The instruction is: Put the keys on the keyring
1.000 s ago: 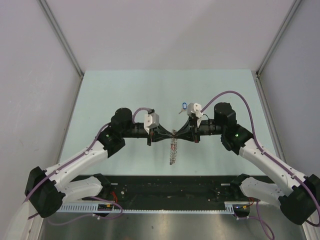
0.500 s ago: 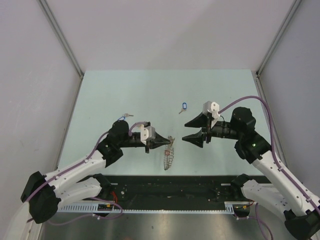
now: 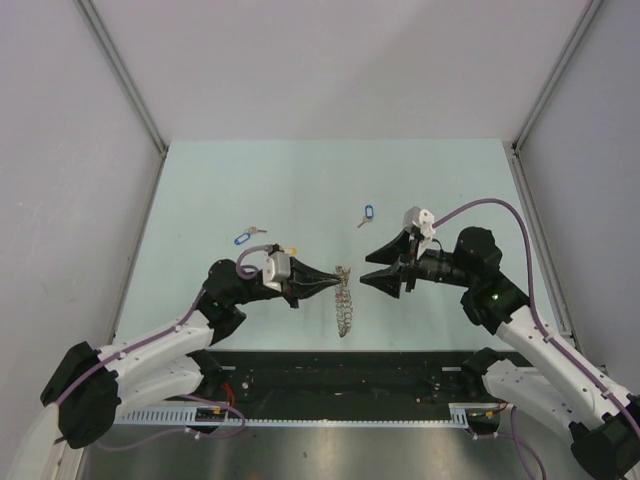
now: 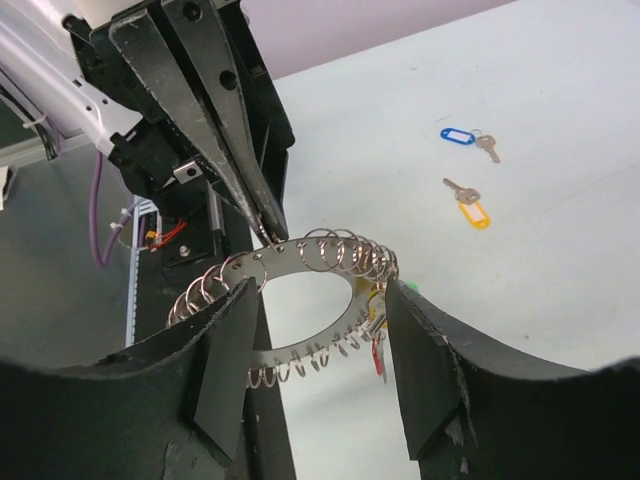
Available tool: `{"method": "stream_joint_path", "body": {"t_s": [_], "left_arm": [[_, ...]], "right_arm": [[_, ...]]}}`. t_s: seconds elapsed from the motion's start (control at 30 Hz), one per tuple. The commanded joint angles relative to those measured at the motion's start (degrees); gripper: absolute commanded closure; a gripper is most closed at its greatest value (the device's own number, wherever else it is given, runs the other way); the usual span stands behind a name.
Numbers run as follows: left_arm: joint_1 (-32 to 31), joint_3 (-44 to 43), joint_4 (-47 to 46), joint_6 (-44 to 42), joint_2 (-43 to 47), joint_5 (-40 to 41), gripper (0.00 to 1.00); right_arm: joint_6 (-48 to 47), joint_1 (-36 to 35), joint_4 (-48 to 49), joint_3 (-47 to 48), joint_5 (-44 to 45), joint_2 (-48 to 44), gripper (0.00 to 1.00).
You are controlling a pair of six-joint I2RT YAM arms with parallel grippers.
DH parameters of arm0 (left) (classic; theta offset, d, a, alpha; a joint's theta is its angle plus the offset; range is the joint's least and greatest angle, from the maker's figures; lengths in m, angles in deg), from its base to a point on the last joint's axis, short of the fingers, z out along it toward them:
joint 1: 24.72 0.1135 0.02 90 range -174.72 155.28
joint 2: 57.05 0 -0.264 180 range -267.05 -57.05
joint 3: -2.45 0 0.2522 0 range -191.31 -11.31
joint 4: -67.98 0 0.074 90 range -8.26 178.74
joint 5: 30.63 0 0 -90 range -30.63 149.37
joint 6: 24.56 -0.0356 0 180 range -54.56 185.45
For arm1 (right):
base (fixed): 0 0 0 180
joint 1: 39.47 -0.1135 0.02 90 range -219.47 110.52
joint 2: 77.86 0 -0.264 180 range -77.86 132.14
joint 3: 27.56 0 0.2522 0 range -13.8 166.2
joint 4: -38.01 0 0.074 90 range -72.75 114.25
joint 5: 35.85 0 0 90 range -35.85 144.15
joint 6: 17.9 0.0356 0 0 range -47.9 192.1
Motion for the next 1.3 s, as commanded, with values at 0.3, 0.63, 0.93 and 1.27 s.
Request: {"method": "stream_joint_path", "body": {"t_s": [0.3, 0.63, 0.93, 1.27], "left_arm": [[-0.24, -1.93, -1.43, 5.57, 2.58, 7.39, 1.00], [3.71, -7.38, 18.69, 6.53, 5.83, 20.84, 1.00], [16.19, -14.23, 35.21, 6.72, 12.33, 17.51, 1.00], [19.62, -12.93, 38.84, 3.29, 14.71, 21.45, 0.99]], "right_arm": [[2.67, -5.10, 9.45, -1.58, 7.92, 2.76, 0.47], [6.70, -1.07, 7.43, 0.00, 21.81, 7.67, 0.25], [9.60, 3.50, 1.36, 8.69, 41.76, 27.00, 0.27], [11.02, 6.85, 7.34, 18.61, 47.57, 49.94, 0.50]]}}
